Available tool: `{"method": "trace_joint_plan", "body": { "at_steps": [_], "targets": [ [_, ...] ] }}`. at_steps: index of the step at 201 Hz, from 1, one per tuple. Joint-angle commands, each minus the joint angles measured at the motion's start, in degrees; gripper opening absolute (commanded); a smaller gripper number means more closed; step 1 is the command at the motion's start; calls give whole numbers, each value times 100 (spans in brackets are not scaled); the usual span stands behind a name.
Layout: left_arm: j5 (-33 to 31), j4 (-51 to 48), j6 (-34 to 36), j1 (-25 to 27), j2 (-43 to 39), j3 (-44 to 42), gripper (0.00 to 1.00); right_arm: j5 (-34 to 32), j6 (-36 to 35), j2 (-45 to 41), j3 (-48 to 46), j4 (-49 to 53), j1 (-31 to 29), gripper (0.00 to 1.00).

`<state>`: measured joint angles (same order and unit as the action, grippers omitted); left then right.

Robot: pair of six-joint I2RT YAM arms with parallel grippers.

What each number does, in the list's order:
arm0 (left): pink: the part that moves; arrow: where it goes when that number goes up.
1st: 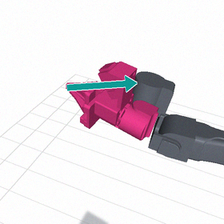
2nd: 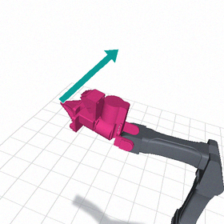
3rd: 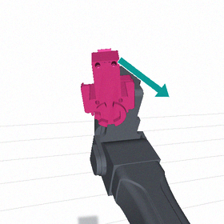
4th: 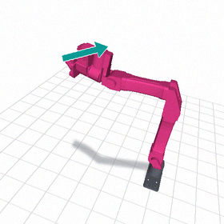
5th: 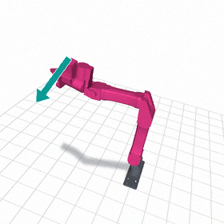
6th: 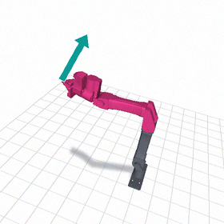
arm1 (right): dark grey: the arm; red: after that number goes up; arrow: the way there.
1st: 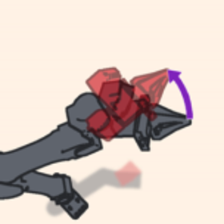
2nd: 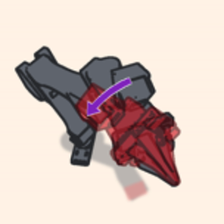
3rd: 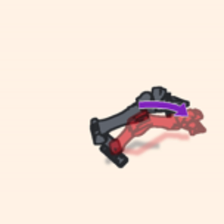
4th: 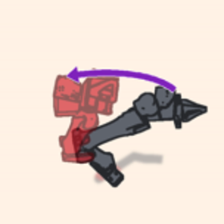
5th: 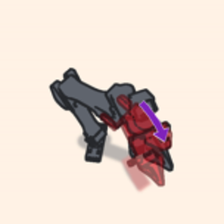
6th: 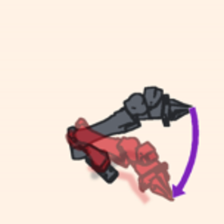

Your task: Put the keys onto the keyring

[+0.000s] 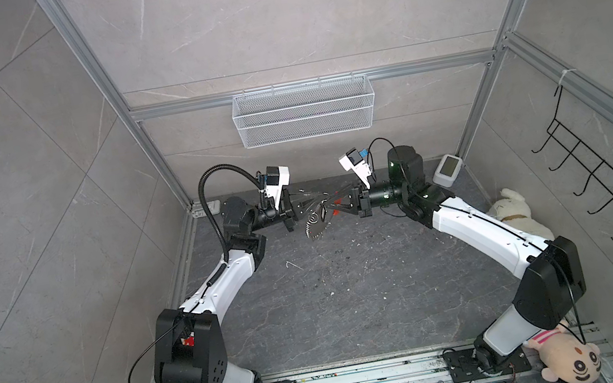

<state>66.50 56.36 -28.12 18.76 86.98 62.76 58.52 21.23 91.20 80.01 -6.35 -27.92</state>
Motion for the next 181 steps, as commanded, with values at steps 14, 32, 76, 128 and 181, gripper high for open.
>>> {"method": "trace_joint_plan", "body": {
  "at_steps": [14,32,76,128,181],
  "targets": [
    [20,553,-98,75,-67,176,0,-132,-58,-3,-154,28,-74,15],
    [31,479,-31,67,-93,142,0,-249,-192,-132,-183,191,-26,20],
    [32,350,87,57,-155,113,0,-283,-305,-321,-297,350,33,25],
    [8,181,201,32,-190,109,0,-516,-502,-726,-770,344,25,40],
    [-11,297,40,40,-155,140,0,-601,-740,-441,-446,615,-180,46]
  ]
}}
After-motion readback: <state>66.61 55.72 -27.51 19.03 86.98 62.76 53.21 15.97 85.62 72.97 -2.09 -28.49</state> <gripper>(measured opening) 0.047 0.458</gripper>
